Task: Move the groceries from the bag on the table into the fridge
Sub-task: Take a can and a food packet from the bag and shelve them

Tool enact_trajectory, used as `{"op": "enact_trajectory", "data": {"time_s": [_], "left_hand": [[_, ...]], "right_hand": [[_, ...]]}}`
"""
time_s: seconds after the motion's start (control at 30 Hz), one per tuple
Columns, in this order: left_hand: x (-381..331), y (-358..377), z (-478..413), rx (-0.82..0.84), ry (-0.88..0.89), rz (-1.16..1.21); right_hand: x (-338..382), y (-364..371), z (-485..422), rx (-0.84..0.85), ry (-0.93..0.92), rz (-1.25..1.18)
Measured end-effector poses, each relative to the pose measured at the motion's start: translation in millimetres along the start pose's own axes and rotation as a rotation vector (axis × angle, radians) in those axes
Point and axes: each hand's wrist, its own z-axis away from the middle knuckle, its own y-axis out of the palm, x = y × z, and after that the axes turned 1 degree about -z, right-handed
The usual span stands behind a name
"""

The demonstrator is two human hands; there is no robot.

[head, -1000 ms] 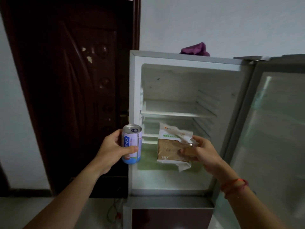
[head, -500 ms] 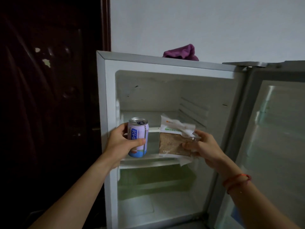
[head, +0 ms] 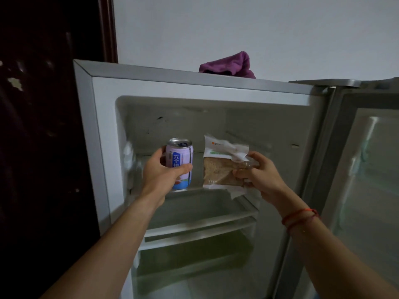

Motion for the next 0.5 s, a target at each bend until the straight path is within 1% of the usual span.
{"op": "enact_trajectory", "data": {"time_s": [0.17, 0.23, 0.4, 0.5], "left_hand": [[-1, 9, -25, -0.055, 0.001, -0.023], [2, 12, -37, -0.073, -0.013, -0.030], [15, 20, -68, -0.117, -0.056, -0.052], [26, 25, -86, -0.130, -0.067, -0.062]], "right_hand": [[-1, 4, -42, -0.012, -0.052, 0.022], [-3, 7, -59, 0.008, -0.065, 0.022], [-14, 12, -103, 0.087, -0.045, 0.006], [-21, 16, -124, 0.100, -0.034, 0.045]]}}
